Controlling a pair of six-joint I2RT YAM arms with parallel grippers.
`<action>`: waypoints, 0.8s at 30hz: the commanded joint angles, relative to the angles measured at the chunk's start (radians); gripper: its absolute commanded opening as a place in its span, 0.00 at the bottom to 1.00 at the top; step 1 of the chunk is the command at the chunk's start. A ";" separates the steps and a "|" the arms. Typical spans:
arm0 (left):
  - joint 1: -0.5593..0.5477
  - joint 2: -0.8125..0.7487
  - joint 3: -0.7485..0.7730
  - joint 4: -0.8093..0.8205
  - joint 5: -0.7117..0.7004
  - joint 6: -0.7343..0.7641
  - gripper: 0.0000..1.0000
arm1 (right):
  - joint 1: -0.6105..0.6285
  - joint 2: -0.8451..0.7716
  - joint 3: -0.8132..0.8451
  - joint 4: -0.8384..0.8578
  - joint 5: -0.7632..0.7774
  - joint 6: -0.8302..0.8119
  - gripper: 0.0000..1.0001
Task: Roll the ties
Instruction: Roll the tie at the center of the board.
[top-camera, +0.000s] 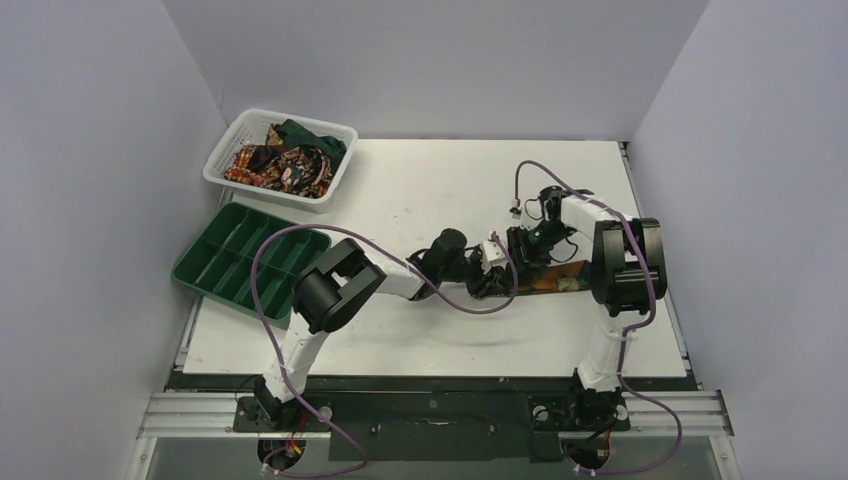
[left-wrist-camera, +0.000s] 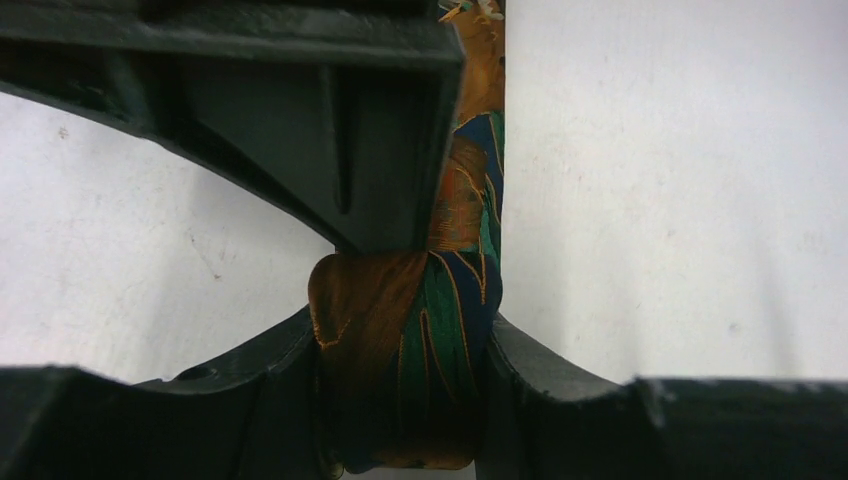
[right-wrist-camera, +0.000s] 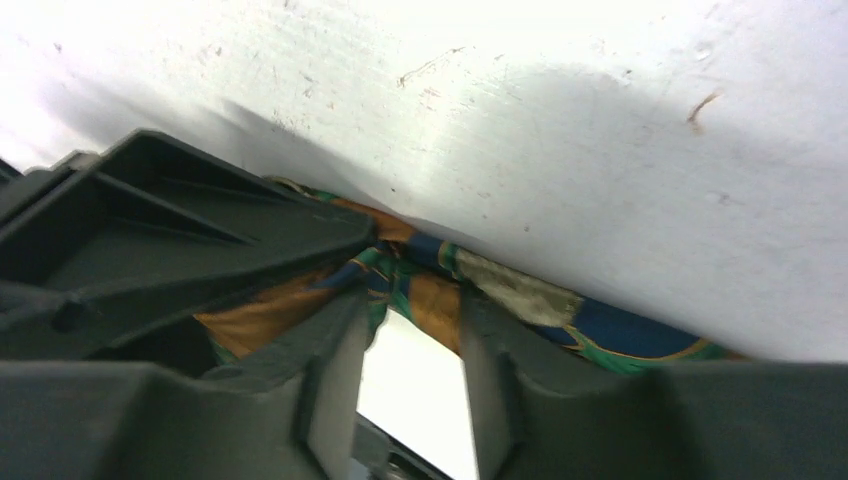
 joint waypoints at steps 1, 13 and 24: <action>0.004 -0.013 -0.039 -0.301 -0.056 0.227 0.32 | -0.036 -0.086 0.034 -0.018 -0.119 0.003 0.45; 0.011 0.026 0.061 -0.446 0.019 0.266 0.38 | 0.022 -0.057 -0.031 0.019 -0.237 0.035 0.51; 0.059 -0.007 0.024 -0.263 0.091 0.109 0.68 | -0.042 0.016 -0.044 0.007 0.074 -0.100 0.00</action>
